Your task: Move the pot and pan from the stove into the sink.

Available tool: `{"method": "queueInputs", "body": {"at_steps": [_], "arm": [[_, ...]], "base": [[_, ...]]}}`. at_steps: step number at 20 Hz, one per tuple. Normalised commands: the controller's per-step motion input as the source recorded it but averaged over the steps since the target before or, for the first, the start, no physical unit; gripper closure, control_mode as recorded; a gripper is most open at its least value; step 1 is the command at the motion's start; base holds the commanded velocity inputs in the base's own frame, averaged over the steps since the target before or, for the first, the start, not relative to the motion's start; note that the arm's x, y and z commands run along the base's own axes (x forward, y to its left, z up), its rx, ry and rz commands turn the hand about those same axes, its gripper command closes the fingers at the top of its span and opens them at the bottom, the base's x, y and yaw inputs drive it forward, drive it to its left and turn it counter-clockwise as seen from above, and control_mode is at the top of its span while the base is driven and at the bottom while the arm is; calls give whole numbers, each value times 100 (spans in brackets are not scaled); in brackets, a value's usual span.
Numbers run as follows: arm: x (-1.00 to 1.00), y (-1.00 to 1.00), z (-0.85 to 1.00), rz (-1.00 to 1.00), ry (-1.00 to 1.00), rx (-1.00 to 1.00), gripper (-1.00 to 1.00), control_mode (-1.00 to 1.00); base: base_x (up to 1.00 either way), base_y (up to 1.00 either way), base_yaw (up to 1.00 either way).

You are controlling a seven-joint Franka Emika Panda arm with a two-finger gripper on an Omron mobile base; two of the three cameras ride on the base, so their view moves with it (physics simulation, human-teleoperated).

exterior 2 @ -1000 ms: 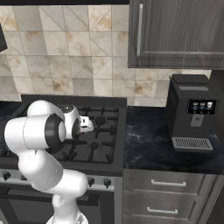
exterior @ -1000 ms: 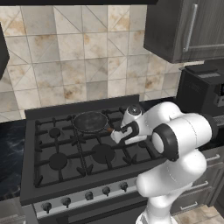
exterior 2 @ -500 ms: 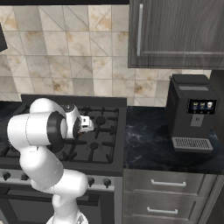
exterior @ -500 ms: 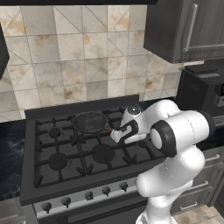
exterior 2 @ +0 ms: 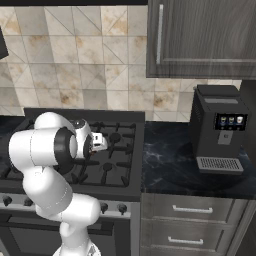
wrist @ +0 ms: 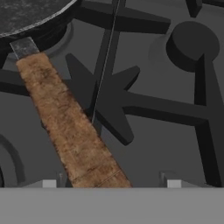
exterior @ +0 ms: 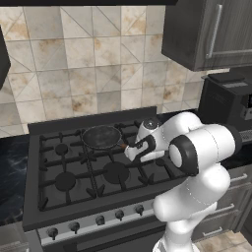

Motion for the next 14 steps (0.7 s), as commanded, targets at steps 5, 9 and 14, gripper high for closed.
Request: {"method": "queueInputs", "body": {"at_steps": [5, 9, 14], "arm": [[0, 0, 0, 0, 0, 0, 100, -100], [1, 0, 9, 0, 1, 2, 100, -100], [0, 0, 47, -1, 0, 6, 100, -100]], "base": [[0, 0, 0], [0, 0, 0], [0, 0, 0]]}}
